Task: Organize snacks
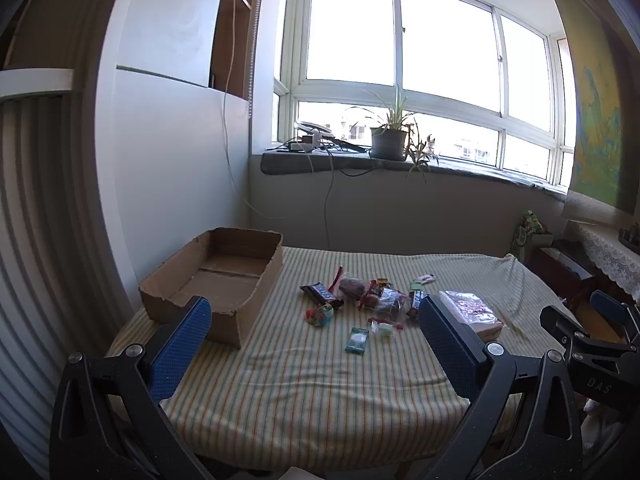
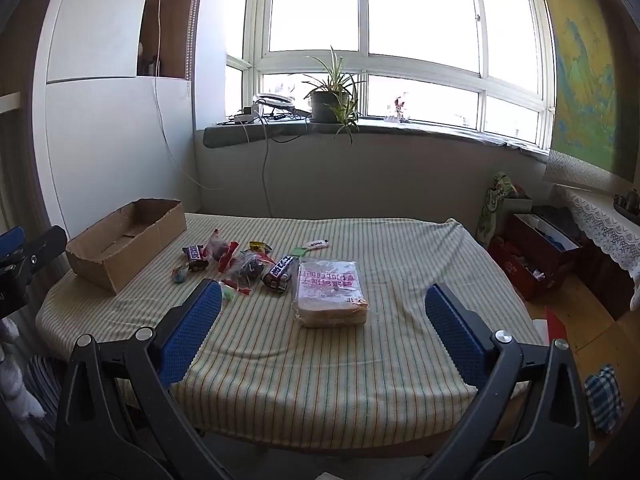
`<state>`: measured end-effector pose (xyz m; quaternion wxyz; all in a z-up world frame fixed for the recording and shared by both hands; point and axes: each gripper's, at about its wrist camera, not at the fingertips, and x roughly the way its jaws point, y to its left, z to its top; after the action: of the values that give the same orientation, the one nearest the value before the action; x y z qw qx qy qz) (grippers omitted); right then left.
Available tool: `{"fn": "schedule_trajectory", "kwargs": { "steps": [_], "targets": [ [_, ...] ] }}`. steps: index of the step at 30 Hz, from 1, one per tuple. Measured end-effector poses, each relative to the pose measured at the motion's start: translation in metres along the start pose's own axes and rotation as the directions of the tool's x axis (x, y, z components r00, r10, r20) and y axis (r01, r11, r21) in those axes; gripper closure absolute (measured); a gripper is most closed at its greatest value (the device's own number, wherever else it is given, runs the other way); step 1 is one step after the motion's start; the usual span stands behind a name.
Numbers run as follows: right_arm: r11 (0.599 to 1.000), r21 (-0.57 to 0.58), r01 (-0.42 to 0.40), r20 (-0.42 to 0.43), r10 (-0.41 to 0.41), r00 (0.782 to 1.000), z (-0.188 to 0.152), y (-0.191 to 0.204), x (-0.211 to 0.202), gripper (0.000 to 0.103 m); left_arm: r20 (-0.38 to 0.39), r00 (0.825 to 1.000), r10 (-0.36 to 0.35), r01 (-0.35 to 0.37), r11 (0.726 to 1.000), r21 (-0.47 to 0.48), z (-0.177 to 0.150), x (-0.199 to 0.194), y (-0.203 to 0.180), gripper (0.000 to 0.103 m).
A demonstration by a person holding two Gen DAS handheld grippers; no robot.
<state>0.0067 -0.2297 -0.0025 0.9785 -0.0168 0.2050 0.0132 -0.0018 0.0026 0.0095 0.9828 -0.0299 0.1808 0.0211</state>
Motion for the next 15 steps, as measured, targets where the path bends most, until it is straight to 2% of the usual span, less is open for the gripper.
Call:
{"fn": "schedule_trajectory", "kwargs": {
  "steps": [15],
  "targets": [
    [1.000,0.002,0.002,0.000,-0.002,1.000,-0.0012,0.0006,0.0015,0.000,0.014,1.000,0.016,-0.016,1.000,0.004,-0.0018,-0.0010,-0.0005,0.001]
  ]
}}
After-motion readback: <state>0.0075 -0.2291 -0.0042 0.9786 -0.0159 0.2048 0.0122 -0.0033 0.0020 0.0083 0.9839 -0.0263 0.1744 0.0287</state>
